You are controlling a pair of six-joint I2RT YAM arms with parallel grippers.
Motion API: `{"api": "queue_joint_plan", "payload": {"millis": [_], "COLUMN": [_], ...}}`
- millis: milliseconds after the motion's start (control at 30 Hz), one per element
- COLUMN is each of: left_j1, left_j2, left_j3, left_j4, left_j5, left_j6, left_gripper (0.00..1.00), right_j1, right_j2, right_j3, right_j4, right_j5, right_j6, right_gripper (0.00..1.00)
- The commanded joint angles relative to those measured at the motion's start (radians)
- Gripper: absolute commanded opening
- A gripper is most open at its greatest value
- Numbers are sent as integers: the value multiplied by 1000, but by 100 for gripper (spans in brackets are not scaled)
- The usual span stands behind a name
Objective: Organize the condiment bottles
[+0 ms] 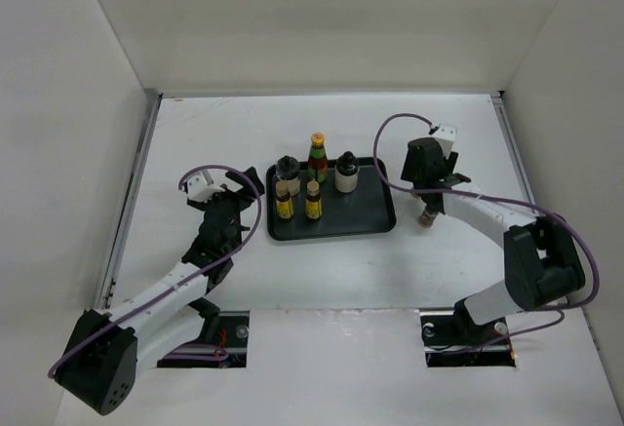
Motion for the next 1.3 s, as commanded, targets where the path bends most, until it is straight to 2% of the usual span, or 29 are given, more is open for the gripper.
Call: {"api": "queue_joint_plan", "payload": {"millis": [0,67,200,233,367,500,700,933,1000,1033,1167,1267], "left_j1": [-2,-2,-1,-1,1,-1,4,1,-1,-1,-4,-4], "left_j2": [10,13,8,2,-4,7,8,11,13,18,22,16], "left_j3": [2,4,2,2,1,4,4,2,2,4,6,6], "left_j4": [32,32,32,32,32,34,32,32,34,34,35,34], "left_j5": [11,12,14,15,15,15,12,15,15,15,15,15], "left_j6": [-12,-12,-12,-12,-12,-12,-12,-12,-14,-14,-14,-14], "left_gripper": [98,98,98,98,98,98,99,99,99,99,99,99], "right_j1": [-5,-8,-16,-11,38,118,204,227,231,236,254,262], "right_j2": [14,22,19,-3,-119,-167,-49,103,126,134,120,38], "right_j3": [16,17,28,24,5,5,59,117,114,110,90,70], "right_j4": [45,53,51,56,108,134,175,231,235,235,226,199], "right_j5": [-7,-1,7,20,68,16,-56,-62,-55,-50,-35,-19], "right_j6": [11,15,22,27,-11,-28,-12,-24,-21,-18,-13,-5], "right_gripper": [71,57,39,37,36,37,37,37,40,45,78,87]}}
